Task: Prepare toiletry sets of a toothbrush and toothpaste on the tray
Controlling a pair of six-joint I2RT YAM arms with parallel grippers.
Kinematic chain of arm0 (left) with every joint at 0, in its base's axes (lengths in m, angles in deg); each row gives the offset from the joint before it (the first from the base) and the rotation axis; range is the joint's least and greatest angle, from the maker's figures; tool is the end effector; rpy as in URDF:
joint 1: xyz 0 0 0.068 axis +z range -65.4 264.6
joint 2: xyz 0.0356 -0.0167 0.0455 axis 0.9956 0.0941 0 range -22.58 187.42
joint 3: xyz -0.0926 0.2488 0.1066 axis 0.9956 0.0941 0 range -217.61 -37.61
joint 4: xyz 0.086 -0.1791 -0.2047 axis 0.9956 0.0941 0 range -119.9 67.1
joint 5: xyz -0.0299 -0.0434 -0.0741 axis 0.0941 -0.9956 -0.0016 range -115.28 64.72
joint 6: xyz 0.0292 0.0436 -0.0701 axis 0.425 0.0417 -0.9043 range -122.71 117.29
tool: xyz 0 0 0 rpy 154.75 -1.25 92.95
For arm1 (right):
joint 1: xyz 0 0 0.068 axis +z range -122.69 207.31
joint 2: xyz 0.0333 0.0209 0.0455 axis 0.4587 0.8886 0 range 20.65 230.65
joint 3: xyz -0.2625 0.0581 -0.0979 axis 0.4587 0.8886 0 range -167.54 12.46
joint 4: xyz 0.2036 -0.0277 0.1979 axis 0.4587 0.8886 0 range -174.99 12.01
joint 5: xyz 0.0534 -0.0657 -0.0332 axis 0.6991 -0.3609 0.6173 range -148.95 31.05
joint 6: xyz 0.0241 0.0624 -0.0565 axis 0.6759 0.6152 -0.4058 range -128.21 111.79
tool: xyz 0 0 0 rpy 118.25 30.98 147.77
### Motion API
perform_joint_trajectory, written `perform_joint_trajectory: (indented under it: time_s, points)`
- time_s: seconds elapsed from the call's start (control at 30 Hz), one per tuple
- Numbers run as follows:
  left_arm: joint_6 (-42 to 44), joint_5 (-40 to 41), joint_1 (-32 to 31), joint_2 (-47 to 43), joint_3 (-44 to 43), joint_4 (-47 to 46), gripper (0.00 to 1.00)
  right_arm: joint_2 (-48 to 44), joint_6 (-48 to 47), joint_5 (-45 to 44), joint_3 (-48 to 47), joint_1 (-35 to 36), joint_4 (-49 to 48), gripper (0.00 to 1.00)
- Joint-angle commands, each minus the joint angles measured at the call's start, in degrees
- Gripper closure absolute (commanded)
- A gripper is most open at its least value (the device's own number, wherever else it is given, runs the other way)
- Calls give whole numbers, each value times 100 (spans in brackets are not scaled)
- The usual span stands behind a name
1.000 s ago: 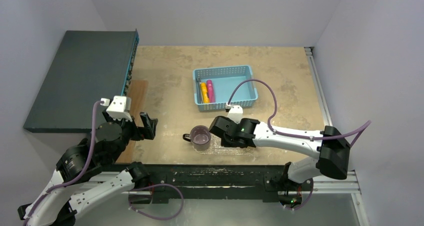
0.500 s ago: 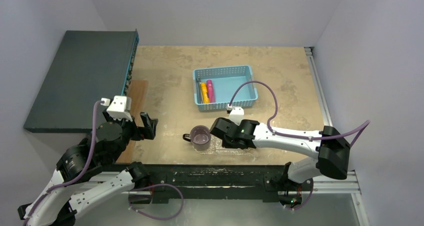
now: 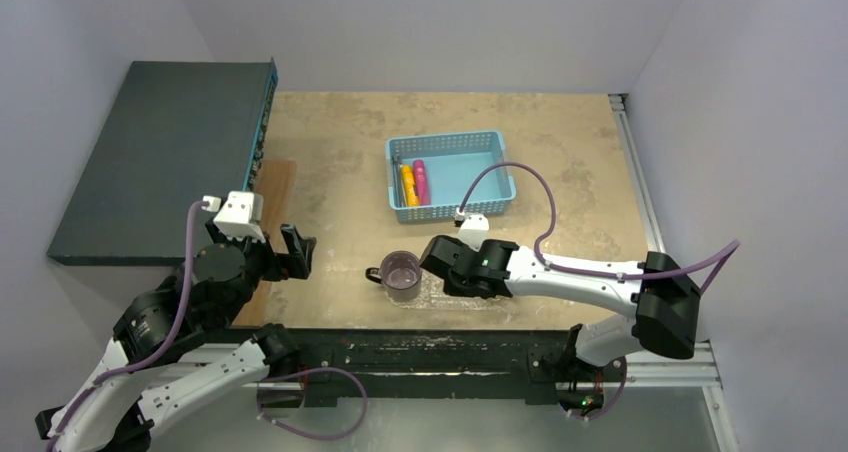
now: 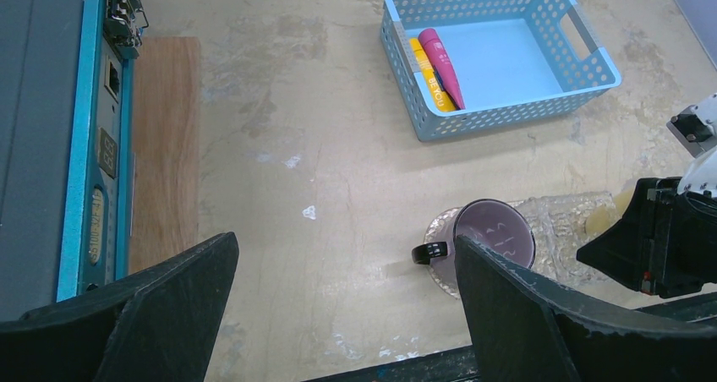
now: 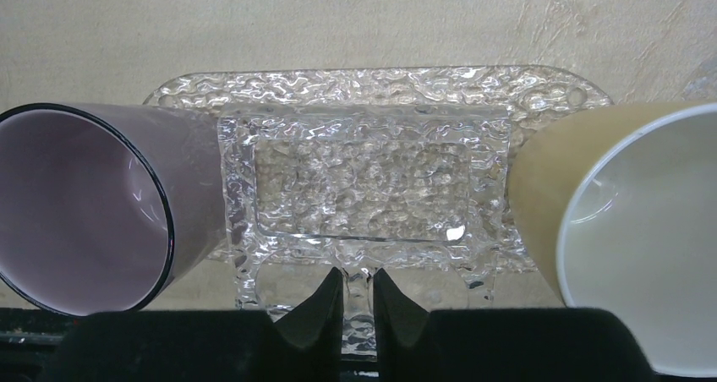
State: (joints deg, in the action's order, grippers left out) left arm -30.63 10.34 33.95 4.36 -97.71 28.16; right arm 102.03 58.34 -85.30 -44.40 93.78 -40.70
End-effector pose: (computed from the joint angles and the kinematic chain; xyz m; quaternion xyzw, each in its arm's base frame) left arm 0.0922 -0.0411 0.3796 -0.0032 0.8192 -0.1248 0.5597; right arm 0.1518 0.2623 0.1967 0.0425 0.9571 0.0749 0.2768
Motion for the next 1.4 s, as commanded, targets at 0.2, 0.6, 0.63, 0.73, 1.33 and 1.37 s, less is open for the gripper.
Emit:
perform_joint_trajectory:
  time_s: [0.2, 0.6, 0.63, 0.73, 1.33, 1.37]
  points:
    - [-74, 56, 34, 136, 129, 188, 1, -26, 107, -443, -206, 31, 231, 73]
    - [-78, 68, 38, 176, 139, 197, 1, -240, -78, -578, -762, 31, 776, 68]
    - [-76, 64, 38, 180, 139, 197, 1, -264, -114, -608, -833, 32, 837, 68]
    - [-74, 67, 38, 197, 138, 197, 1, -343, -289, -678, -1053, 30, 969, 68]
    - [-43, 129, 38, 349, 158, 211, 1, 25, -2778, -572, -2549, -958, -97, 67]
    - [-33, 144, 38, 359, 164, 210, 1, 69, -2929, -511, -2578, -1050, -278, 67]
